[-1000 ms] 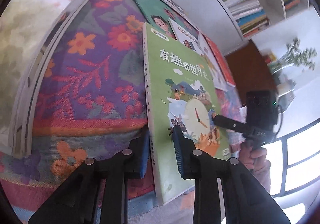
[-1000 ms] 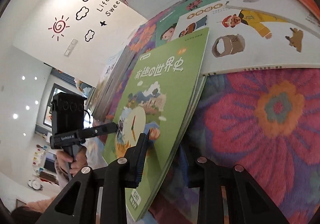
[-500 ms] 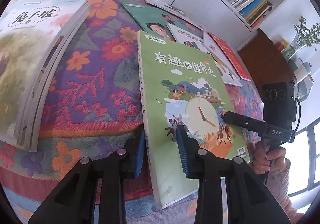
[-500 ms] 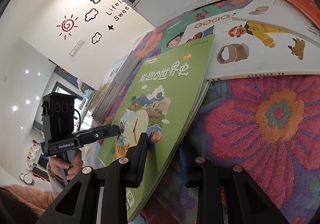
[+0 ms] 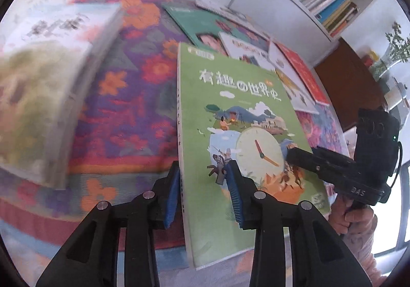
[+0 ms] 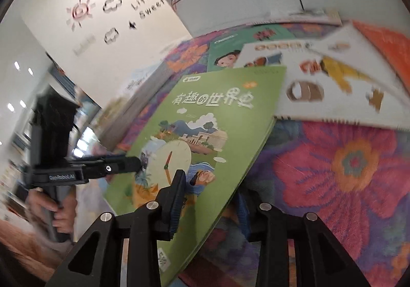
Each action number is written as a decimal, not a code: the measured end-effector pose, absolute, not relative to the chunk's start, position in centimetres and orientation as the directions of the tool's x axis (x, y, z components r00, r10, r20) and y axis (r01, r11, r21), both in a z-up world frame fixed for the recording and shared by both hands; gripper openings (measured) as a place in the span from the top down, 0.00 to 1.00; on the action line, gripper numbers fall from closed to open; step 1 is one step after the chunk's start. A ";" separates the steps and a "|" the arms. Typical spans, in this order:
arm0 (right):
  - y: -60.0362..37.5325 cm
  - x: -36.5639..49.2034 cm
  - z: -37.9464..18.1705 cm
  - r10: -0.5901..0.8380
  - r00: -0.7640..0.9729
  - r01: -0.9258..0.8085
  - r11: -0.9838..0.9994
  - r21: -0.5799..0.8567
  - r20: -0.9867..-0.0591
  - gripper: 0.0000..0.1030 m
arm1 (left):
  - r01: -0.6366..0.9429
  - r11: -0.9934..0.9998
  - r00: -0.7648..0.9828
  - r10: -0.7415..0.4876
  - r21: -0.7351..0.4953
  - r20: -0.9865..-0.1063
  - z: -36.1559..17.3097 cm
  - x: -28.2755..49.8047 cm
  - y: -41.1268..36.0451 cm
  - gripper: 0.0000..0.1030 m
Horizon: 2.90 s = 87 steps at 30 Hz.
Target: Organize books
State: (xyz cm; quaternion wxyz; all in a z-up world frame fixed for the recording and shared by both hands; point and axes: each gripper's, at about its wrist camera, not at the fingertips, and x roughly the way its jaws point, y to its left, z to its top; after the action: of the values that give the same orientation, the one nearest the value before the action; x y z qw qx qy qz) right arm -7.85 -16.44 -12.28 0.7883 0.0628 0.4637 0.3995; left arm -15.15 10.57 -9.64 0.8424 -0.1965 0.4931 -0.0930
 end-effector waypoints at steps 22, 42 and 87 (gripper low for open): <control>-15.3 -15.3 -1.2 0.768 0.421 -0.727 0.604 0.327 -0.483 0.68 | 0.093 0.918 0.725 -0.327 -0.385 -0.606 2.2 -22.0 11.8 0.67; -15.3 -13.3 -1.2 0.736 0.443 -0.700 0.641 0.314 -0.512 0.71 | 0.144 0.838 0.645 -0.483 -0.526 -0.593 -0.8 -18.8 12.2 0.66; 11.4 -3.9 -9.8 0.688 0.282 -0.578 0.679 0.454 -0.669 0.71 | -0.094 0.952 0.623 -0.172 -0.292 -0.763 -5.3 -13.5 30.3 0.69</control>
State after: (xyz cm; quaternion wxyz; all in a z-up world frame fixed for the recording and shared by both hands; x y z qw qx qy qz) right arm -3.91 11.42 -9.85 0.7983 0.0612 0.4494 0.3962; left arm -13.52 30.30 -5.26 0.8877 -0.1537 0.4335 -0.0221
